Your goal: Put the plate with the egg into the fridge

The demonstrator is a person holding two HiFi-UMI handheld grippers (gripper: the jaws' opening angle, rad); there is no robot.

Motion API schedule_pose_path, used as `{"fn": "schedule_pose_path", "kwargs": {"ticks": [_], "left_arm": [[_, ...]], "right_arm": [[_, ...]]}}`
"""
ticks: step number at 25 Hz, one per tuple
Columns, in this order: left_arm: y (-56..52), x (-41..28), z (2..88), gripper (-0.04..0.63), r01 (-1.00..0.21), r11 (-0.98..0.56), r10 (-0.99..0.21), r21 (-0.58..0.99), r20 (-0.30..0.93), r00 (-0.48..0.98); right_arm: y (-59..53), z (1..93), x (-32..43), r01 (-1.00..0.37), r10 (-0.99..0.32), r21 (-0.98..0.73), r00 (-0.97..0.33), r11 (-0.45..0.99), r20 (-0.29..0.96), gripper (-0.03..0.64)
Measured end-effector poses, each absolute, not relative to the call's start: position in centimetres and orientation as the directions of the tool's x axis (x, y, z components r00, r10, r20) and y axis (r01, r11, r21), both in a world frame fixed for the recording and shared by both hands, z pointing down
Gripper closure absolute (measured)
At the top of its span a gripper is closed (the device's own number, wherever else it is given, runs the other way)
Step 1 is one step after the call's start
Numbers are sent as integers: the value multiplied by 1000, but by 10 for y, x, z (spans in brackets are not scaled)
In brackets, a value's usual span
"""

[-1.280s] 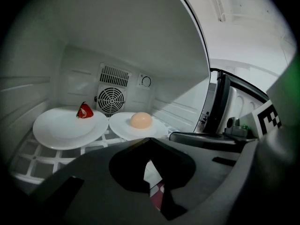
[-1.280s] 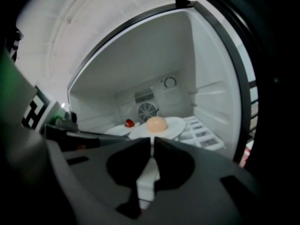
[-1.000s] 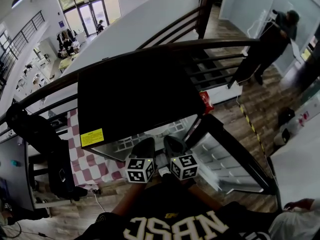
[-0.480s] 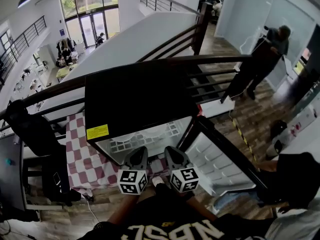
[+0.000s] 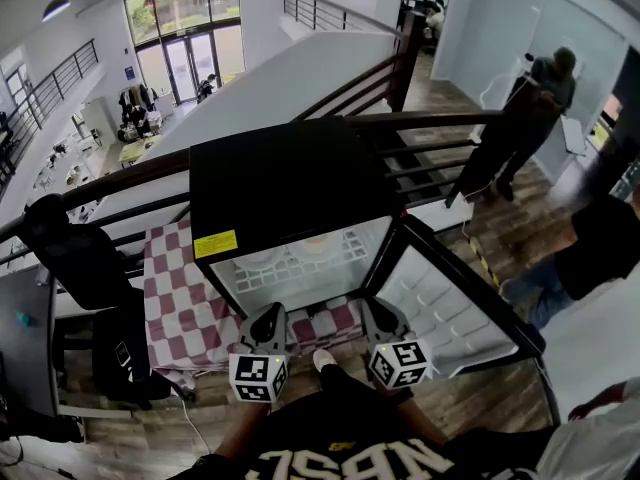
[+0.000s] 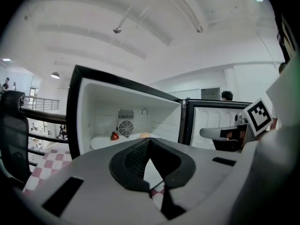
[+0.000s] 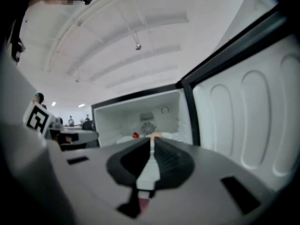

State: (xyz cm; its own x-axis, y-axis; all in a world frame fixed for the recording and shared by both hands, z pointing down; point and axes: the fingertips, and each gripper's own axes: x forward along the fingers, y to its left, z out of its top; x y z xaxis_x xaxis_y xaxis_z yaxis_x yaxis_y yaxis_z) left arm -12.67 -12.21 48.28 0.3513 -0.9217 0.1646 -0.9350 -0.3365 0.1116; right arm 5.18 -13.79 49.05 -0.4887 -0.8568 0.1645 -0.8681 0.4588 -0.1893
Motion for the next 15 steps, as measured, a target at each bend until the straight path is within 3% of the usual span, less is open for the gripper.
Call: {"fn": "schedule_pose_path", "kwargs": {"ticks": [5,15], "left_arm": [[-104,-163,478,574,-956,-267,-948,125,147,284],[-105,-174,472,574,-961,-252,-956,111,127,265]], "right_arm": [[-117,485,73,-878,-861,-56,-477,475,179,580],[-133,473,86,-894,-881,-88,-448,440,151,580]]}}
